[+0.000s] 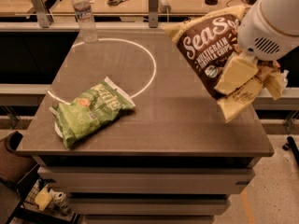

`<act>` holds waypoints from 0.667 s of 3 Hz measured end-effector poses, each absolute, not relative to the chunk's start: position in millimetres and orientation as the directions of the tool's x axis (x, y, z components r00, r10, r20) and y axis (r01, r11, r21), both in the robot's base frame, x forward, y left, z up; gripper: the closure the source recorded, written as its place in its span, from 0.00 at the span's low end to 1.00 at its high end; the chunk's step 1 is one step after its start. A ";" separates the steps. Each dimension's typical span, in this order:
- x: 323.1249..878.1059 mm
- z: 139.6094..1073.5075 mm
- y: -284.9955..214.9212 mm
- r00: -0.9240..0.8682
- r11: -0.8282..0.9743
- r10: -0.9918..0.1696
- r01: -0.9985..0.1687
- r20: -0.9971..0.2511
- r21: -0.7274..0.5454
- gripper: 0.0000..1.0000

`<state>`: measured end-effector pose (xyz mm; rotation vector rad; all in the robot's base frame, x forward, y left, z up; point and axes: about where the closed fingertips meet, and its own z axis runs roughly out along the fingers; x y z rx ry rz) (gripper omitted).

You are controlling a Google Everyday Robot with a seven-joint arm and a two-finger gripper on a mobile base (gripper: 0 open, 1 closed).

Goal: Move brown chip bag near water bottle

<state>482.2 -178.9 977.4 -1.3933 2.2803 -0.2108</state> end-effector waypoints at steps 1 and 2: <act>501.5 1006.0 -163.1 -0.233 0.378 -0.910 -0.805 -0.342 -0.458 1.00; 501.4 1006.1 -163.0 -0.233 0.378 -0.910 -0.805 -0.342 -0.458 1.00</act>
Offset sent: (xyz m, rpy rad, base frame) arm 0.0157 0.0124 0.0217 0.0104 -0.0943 0.0881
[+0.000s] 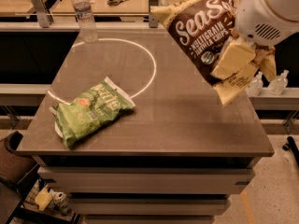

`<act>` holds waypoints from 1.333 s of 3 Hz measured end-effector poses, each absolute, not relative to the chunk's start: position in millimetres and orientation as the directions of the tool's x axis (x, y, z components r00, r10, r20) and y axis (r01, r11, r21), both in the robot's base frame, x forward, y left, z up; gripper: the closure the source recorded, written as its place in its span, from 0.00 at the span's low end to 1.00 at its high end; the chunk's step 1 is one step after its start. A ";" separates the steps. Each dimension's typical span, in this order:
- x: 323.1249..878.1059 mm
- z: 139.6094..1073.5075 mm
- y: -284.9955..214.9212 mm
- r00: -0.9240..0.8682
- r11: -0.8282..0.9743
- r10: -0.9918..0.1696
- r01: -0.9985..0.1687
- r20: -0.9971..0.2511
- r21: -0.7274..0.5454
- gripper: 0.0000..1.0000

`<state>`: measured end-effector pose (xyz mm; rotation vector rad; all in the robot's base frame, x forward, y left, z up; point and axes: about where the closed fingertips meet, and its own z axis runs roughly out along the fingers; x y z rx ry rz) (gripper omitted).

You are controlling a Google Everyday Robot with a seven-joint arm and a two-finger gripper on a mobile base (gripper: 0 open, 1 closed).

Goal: Move brown chip bag near water bottle

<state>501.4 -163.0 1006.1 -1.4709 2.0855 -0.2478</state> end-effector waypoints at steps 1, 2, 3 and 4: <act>522.2 1012.2 -148.1 -0.192 0.339 -0.929 -0.782 -0.316 -0.524 1.00; 574.9 1020.3 -120.5 -0.136 0.286 -0.950 -0.734 -0.280 -0.616 1.00; 632.0 1028.0 -104.2 -0.108 0.269 -0.957 -0.676 -0.268 -0.687 1.00; 685.0 1029.7 -94.8 -0.084 0.262 -0.958 -0.650 -0.275 -0.713 1.00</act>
Offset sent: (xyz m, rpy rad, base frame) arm 0.1479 0.0758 0.0227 -0.1857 -0.2876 0.0804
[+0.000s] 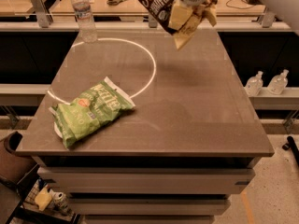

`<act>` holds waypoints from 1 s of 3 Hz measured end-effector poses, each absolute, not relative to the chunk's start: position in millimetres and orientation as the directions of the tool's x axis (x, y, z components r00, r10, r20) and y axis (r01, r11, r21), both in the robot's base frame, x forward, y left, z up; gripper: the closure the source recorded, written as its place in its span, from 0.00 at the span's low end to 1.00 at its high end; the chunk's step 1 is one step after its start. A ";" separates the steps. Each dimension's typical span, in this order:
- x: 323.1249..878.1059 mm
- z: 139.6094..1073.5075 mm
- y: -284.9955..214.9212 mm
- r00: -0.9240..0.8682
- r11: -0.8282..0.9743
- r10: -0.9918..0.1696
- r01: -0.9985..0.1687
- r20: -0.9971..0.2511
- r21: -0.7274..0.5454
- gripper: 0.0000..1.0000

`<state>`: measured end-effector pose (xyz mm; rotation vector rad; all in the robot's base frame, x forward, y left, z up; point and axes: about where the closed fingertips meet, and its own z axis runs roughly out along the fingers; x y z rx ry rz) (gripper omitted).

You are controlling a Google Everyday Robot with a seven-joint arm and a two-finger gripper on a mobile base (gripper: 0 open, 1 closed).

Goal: Move brown chip bag near water bottle

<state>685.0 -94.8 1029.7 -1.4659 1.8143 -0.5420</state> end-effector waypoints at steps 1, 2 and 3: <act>736.8 1013.6 -84.1 -0.081 0.242 -0.963 -0.688 -0.258 -0.685 1.00; 767.1 985.0 -75.3 -0.110 0.213 -0.973 -0.769 -0.204 -0.602 1.00; 778.6 980.6 -63.8 -0.122 0.191 -0.980 -0.810 -0.161 -0.554 1.00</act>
Offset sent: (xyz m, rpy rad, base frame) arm 0.1254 0.0201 -0.0278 -0.0757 0.2955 -0.0075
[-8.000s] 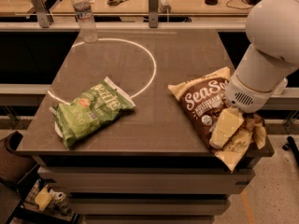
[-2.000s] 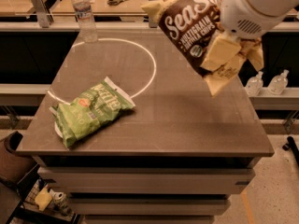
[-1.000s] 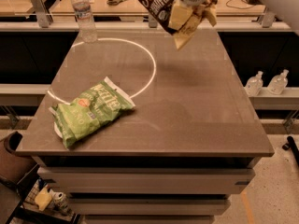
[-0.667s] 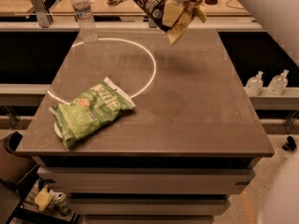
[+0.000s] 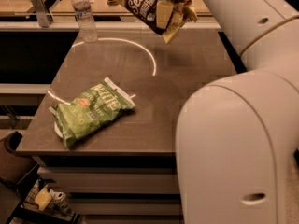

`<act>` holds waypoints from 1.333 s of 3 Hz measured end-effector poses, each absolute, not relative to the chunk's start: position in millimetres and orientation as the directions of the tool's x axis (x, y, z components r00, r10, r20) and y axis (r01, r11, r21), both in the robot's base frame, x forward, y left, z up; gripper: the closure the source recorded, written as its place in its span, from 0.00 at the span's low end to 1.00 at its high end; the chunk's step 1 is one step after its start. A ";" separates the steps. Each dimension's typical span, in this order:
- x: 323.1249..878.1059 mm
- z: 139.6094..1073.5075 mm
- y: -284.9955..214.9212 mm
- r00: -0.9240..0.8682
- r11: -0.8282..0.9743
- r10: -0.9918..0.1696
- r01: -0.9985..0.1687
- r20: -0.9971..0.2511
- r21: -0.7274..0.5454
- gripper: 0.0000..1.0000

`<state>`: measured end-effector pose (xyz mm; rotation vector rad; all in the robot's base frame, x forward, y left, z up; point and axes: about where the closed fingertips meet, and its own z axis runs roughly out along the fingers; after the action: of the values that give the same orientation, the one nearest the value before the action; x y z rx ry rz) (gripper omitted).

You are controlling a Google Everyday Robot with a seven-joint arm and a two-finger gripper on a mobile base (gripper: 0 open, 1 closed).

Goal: Move brown chip bag near water bottle

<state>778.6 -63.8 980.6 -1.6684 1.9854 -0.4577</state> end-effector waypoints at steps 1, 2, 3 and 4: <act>784.4 978.5 -48.6 -0.115 0.166 -0.985 -0.832 -0.128 -0.529 1.00; 791.7 984.2 -36.3 -0.095 0.167 -0.983 -0.821 -0.158 -0.546 1.00; 808.2 986.8 -23.2 -0.069 0.204 -0.968 -0.782 -0.243 -0.588 1.00; 827.5 981.9 -12.0 -0.060 0.243 -0.952 -0.744 -0.301 -0.622 1.00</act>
Offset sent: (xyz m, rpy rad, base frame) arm 0.0275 0.0484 0.0229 0.0604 -0.0756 0.0630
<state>827.5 -12.0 981.9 -1.5513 1.8537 -0.3982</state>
